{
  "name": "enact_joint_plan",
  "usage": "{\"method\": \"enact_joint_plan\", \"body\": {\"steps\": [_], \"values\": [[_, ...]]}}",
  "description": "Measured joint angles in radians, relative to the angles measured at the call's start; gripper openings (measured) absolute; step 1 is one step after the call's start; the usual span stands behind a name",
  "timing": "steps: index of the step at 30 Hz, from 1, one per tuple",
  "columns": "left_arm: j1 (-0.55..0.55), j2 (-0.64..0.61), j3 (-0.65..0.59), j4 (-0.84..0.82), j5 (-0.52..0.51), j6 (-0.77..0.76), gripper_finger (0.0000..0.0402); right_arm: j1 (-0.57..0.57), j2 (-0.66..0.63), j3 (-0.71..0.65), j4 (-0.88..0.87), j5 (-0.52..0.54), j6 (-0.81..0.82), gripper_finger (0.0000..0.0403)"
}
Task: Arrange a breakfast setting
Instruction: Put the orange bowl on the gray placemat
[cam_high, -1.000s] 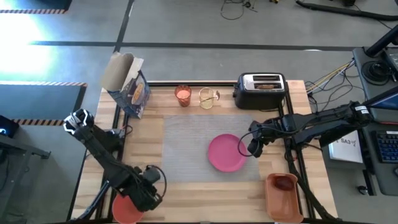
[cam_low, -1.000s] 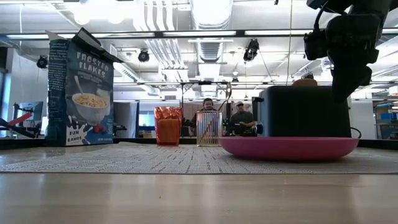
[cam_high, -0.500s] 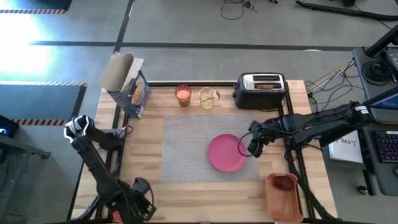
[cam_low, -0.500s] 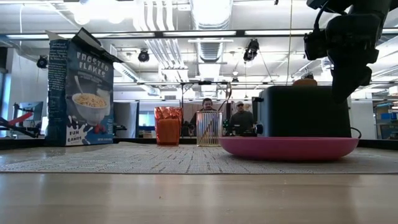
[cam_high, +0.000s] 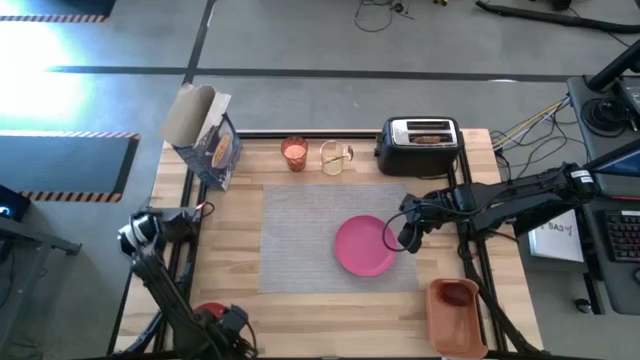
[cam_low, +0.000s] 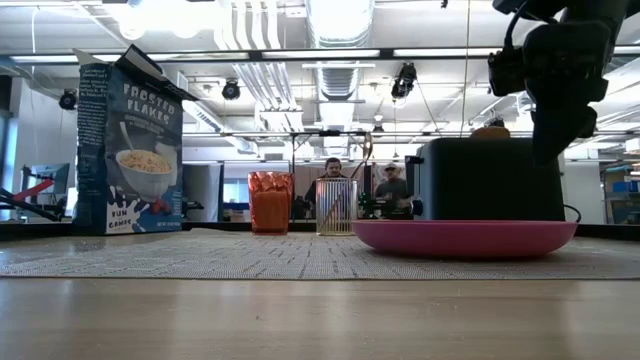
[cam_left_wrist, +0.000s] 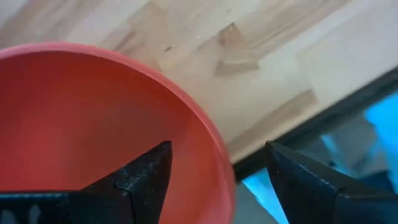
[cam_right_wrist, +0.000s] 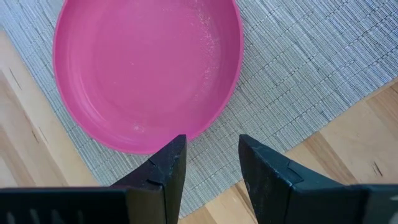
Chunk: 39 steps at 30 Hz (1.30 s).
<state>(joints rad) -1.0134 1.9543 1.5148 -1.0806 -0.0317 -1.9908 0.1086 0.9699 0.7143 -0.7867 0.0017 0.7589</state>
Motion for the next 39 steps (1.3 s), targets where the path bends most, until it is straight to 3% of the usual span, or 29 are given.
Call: {"method": "enact_joint_plan", "body": {"steps": [7,21,31,39], "values": [[0.005,0.100,0.130,-0.122,-0.001,0.121,0.0194,0.000,0.000,0.000,0.010,0.000,0.000,0.0137],[0.011,0.124,0.154,-0.150,-0.001,0.177,0.0007,0.000,0.000,0.000,0.014,0.000,0.000,0.0137],[0.059,0.120,0.228,-0.258,-0.013,0.301,0.0001,0.000,0.000,0.000,0.015,0.000,0.000,0.0137],[0.175,0.118,0.286,-0.382,-0.135,0.597,0.0001,0.000,0.000,0.000,0.015,0.000,0.000,0.0137]]}}
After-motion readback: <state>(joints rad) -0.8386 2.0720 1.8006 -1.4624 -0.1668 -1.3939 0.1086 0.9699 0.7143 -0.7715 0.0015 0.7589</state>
